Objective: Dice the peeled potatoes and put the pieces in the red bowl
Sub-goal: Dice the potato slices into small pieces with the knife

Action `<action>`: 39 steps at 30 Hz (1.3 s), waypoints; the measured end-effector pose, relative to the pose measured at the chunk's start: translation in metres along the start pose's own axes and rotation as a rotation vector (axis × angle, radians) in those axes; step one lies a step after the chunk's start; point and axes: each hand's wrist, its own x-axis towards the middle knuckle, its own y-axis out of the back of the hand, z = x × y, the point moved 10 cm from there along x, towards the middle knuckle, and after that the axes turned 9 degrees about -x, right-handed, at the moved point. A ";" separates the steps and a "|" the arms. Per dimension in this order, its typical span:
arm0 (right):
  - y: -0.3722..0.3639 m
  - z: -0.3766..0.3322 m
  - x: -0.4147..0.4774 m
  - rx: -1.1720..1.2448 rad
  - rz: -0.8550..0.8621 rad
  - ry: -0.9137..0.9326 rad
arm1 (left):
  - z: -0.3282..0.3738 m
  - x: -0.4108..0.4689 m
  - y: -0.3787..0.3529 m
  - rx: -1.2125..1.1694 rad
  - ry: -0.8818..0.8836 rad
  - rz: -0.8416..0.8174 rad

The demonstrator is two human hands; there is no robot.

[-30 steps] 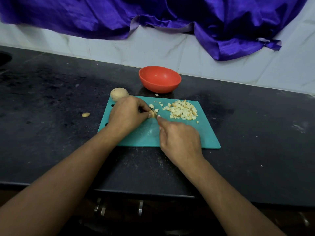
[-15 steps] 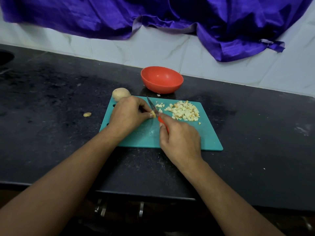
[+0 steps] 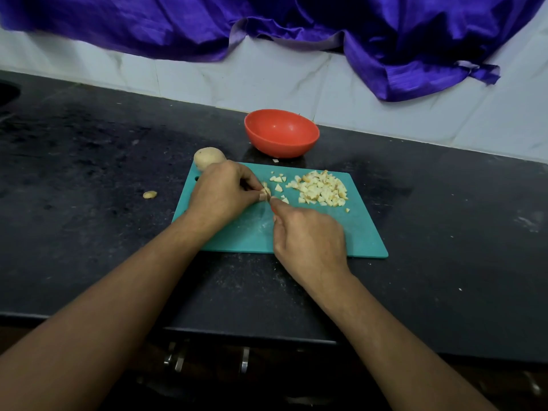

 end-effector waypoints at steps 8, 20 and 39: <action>0.004 0.024 -0.012 0.034 0.007 -0.103 | -0.003 -0.001 0.000 -0.008 -0.004 0.012; 0.014 0.023 -0.009 0.192 0.129 -0.088 | -0.005 -0.006 0.014 -0.166 0.020 0.064; 0.018 0.019 -0.012 0.190 0.173 -0.029 | -0.015 -0.006 0.040 -0.072 0.020 0.209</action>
